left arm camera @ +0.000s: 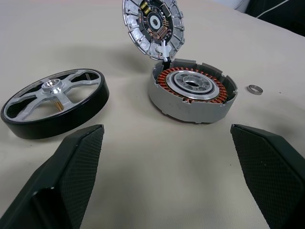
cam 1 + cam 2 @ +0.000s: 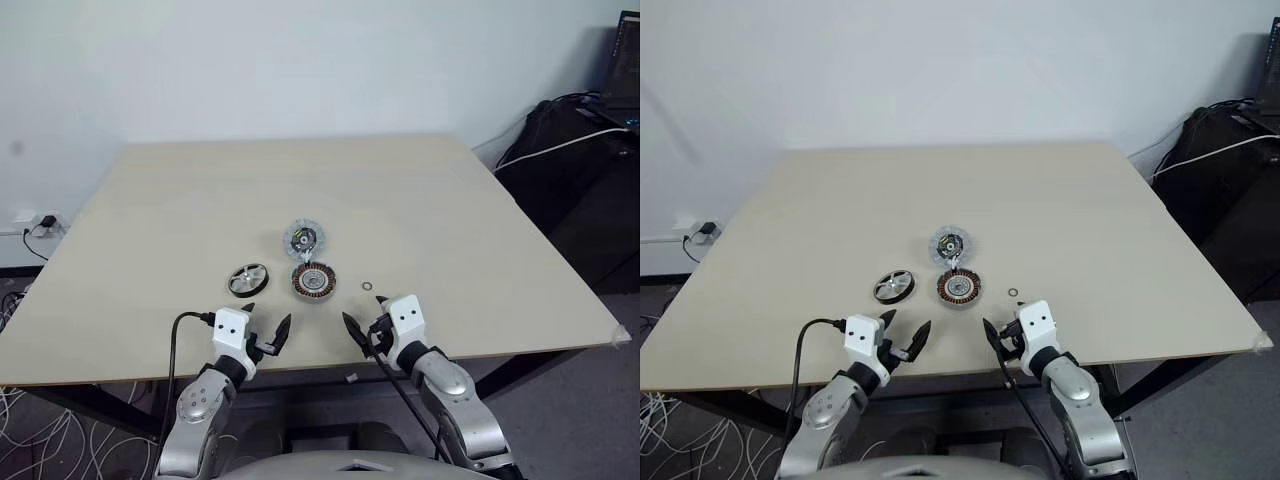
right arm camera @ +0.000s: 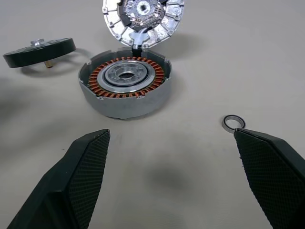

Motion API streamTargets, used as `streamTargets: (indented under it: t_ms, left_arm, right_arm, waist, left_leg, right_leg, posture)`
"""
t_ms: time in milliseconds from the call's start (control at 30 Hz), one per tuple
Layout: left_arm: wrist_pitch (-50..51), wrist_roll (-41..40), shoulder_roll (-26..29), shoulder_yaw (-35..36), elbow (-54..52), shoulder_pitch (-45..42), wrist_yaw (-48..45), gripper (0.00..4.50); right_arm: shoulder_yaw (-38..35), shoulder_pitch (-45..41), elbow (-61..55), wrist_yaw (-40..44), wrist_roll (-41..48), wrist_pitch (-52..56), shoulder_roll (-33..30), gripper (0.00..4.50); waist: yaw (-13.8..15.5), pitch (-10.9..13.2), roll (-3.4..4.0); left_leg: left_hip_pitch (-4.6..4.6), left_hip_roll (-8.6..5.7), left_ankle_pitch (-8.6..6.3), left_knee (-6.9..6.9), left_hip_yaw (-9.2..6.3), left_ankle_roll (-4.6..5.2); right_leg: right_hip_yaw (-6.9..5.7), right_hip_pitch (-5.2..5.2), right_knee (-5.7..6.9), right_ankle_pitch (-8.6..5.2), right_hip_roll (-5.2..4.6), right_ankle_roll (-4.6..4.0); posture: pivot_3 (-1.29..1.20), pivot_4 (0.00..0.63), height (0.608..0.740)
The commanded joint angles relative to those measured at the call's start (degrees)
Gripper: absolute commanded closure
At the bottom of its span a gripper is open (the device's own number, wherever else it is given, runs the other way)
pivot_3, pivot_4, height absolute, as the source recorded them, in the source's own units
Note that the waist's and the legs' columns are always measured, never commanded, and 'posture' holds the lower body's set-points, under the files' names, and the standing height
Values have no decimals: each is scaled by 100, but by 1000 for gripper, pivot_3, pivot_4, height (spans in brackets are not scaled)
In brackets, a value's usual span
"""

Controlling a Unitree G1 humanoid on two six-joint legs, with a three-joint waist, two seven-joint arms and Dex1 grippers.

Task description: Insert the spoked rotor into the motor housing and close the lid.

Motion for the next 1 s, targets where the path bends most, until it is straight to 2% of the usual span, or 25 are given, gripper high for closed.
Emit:
streamTargets:
  t_ms: [33,667,1000]
  left_arm:
    - [-107,-39,14,-1,-191,-95,-34,0]
    - [-111,-2,20,-31,-184,-75,-28,0]
    - [-86,7,8,-57,-183,-89,-21,0]
  right_arm:
    - [-56,-116,-184,-51,27,23,45,22]
    - [-220,-179,-53,-223,68,183,131,22]
    - [-234,-1280,1006,-543,-197,828,207,22]
  waist:
    - [0,0,0]
    - [0,0,0]
    - [-9,0,1]
  left_leg:
    - [0,0,0,0,0,0]
    - [0,0,0,0,0,0]
    - [2,-1,1,0,1,1]
  right_leg:
    - [0,0,0,0,0,0]
    - [0,0,0,0,0,0]
    - [1,0,1,1,1,-1]
  posture:
    - [0,0,740]
    - [0,0,740]
    - [0,0,740]
